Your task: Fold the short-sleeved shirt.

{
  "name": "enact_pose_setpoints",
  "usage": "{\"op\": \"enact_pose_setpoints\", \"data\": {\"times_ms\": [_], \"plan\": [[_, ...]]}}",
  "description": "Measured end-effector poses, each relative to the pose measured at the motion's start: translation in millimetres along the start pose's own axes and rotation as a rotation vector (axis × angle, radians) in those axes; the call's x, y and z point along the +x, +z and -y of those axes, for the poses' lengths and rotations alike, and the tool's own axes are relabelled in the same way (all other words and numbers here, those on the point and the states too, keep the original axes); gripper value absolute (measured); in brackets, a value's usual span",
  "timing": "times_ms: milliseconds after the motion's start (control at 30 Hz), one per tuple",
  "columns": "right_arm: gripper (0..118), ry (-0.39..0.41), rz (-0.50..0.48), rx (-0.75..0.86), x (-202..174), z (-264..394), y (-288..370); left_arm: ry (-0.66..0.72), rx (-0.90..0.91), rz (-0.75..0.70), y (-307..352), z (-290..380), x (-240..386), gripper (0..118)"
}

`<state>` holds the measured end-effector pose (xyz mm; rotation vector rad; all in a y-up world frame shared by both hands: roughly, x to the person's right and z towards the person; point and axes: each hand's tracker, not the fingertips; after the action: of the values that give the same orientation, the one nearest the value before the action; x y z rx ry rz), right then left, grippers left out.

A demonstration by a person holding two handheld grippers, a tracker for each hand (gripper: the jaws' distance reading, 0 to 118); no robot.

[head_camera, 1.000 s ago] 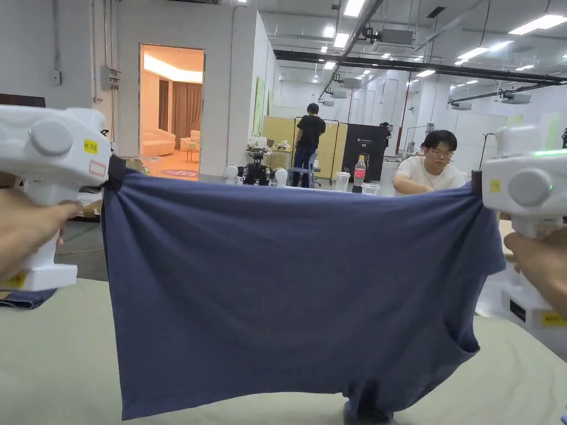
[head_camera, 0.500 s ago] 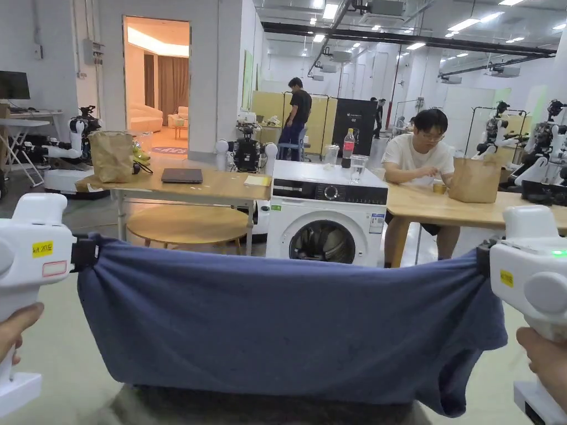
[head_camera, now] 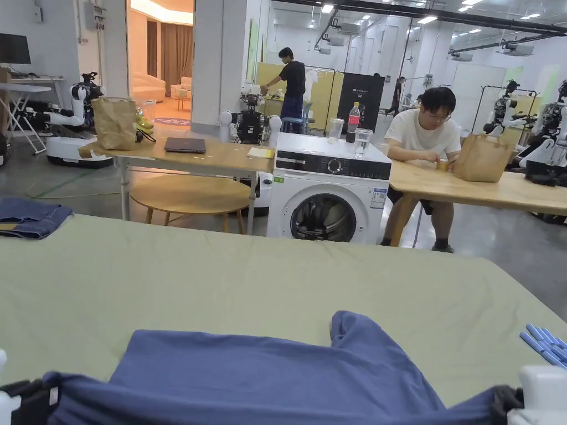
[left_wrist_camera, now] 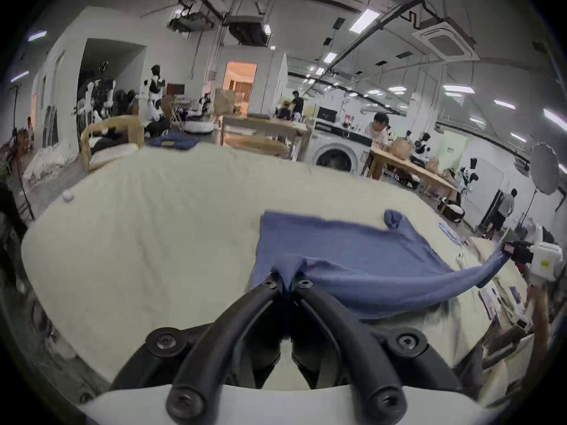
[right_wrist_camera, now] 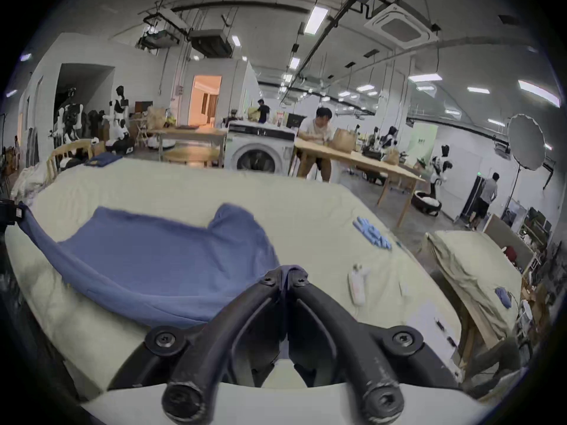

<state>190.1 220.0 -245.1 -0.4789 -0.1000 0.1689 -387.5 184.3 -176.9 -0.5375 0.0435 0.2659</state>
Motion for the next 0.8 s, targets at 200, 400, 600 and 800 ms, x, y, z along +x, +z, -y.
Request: {"op": "enact_pose_setpoints", "data": {"times_ms": [200,400,600,800], "plan": [[1,-0.017,-0.02,-0.134,-5.2,57.3,-18.3,0.004,-0.173,-0.042,-15.7,54.3,-3.9,0],[2,0.036,-0.02,-0.29,-14.8,97.5,-53.8,-0.028,-0.316,-0.075,-45.0,78.5,-7.0,0],[3,0.027,-0.029,-0.32,-16.7,112.0,-59.6,-0.046,-0.381,-0.087,-46.1,89.2,-5.1,0],[22,0.031,-0.034,-0.308,-19.2,106.0,-69.8,-0.05,-0.391,-0.08,-51.4,85.6,-6.4,9]]}}
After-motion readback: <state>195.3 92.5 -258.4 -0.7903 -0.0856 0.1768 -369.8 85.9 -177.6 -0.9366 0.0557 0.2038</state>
